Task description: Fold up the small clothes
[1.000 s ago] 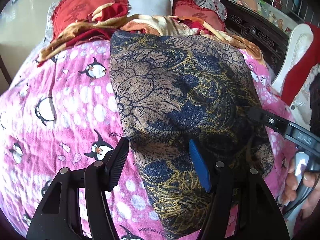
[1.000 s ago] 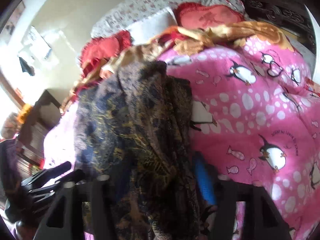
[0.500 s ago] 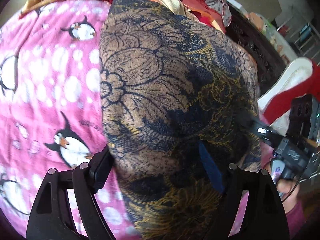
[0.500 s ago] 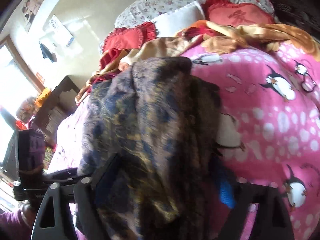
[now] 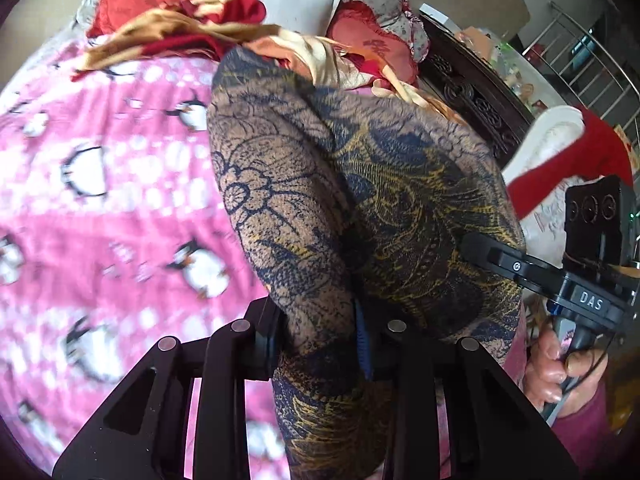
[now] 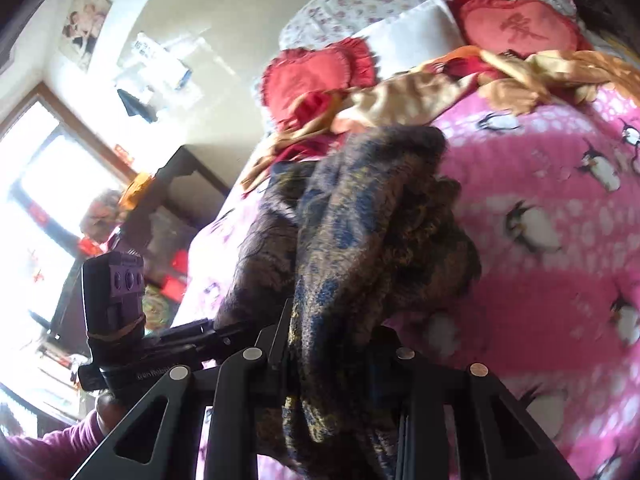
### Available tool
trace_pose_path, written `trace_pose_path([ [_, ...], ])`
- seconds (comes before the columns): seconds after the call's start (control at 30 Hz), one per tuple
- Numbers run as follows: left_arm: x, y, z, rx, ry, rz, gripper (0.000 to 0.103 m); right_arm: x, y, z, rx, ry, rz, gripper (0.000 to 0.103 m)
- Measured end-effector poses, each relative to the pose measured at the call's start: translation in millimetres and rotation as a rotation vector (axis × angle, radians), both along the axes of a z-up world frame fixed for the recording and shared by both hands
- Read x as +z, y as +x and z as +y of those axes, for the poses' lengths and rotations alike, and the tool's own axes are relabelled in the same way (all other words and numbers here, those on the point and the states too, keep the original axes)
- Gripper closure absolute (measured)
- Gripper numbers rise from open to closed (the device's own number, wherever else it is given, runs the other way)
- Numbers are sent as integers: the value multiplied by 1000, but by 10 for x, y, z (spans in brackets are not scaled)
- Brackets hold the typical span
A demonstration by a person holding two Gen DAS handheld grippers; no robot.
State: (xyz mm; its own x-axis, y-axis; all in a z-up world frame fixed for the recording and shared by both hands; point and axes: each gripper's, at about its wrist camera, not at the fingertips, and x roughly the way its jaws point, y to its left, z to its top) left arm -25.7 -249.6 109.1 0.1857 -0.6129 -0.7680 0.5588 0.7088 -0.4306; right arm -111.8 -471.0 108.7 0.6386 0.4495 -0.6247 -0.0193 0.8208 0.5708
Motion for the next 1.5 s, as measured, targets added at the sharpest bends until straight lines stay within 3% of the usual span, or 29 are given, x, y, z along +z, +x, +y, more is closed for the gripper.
trace_pose_path([
  [0.17, -90, -225, 476, 25, 60, 39, 75, -213, -208, 355, 26, 19, 48, 73],
  [0.2, -162, -261, 531, 34, 83, 49, 74, -356, -231, 400, 4, 19, 88, 66],
  [0.23, -245, -271, 562, 44, 119, 59, 74, -465, -248, 409, -15, 4, 130, 58],
  [0.3, -412, -319, 638, 75, 198, 63, 68, -612, -314, 450, -66, -127, 204, 57],
  [0.37, -414, -378, 742, 97, 177, 51, 66, -558, -424, 462, -84, -179, 182, 55],
  [0.43, -350, -441, 802, 113, 182, 19, 57, -387, -528, 508, -82, -195, 140, 55],
  [0.5, -261, -480, 843, 141, 179, -35, 40, -164, -591, 622, -56, -251, 68, 55],
  [0.67, -140, -582, 895, 193, 189, -113, 39, 53, -586, 1059, 56, -352, -61, 55],
  [0.77, -107, -573, 782, 202, 214, -159, 39, -169, -515, 1244, 68, -425, -19, 54],
  [0.87, -67, -618, 781, 217, 218, -191, 39, -549, -454, 1260, 61, -475, 99, 54],
  [0.93, -34, -650, 798, 231, 218, -215, 39, -613, -487, 1250, 51, -494, 106, 54],
  [1.1, 48, -678, 792, 255, 228, -255, 39, -305, -633, 1268, 16, -500, 61, 52],
  [1.17, 89, -710, 794, 267, 229, -272, 39, -188, -668, 1254, -28, -510, 40, 40],
  [1.2, 104, -719, 793, 270, 229, -278, 39, -137, -707, 1277, -51, -516, 27, 26],
  [1.23, 121, -729, 790, 272, 230, -284, 39, -78, -732, 1281, -70, -522, 12, 22],
  [1.33, 147, -756, 774, 267, 239, -291, 39, 72, -783, 1326, -92, -543, -27, 22],
  [1.5, 214, -808, 815, 281, 221, -311, 39, 136, -756, 1327, -137, -537, -17, 21],
])
